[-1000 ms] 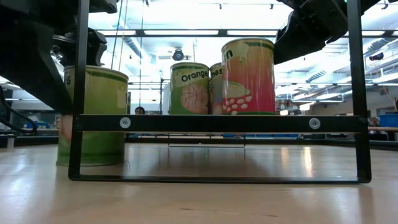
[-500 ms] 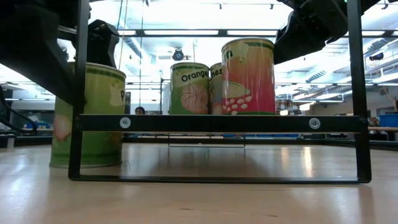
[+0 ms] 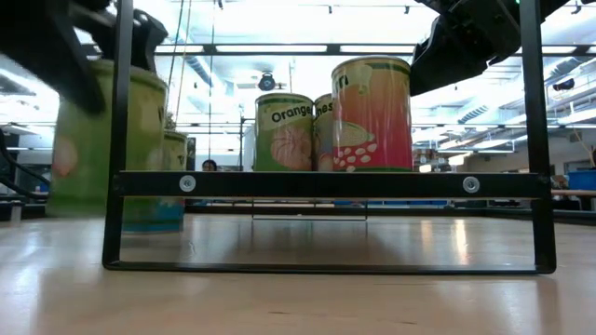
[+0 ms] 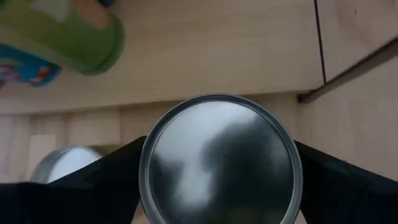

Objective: Pick and place cans onto a shelf
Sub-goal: Put the canned pears on the shelf, then put the canned tomatoes on the shelf

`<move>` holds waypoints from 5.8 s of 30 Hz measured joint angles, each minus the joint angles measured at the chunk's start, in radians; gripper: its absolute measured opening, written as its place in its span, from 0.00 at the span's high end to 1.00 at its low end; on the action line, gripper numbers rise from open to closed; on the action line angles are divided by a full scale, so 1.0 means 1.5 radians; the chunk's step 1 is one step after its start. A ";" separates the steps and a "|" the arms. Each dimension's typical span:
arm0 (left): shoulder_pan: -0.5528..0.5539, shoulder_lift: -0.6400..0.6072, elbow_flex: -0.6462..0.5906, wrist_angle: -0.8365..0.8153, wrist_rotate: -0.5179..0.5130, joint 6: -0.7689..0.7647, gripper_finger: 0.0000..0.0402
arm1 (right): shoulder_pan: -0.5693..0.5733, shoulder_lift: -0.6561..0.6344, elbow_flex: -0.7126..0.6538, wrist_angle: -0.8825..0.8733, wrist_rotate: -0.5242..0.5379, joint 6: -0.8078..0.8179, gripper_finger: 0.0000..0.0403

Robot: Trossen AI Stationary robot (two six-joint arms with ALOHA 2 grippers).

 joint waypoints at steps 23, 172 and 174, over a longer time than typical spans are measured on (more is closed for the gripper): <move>0.175 -0.013 0.084 0.093 0.081 0.171 0.14 | 0.000 0.000 0.000 0.001 0.000 -0.002 0.13; 0.062 -0.339 -0.213 0.198 -0.195 0.109 0.20 | 0.043 -0.127 0.055 -0.113 0.015 0.016 0.13; 0.071 -0.338 -0.164 0.186 -0.197 0.145 0.19 | 0.043 -0.123 0.055 -0.076 0.023 -0.014 0.13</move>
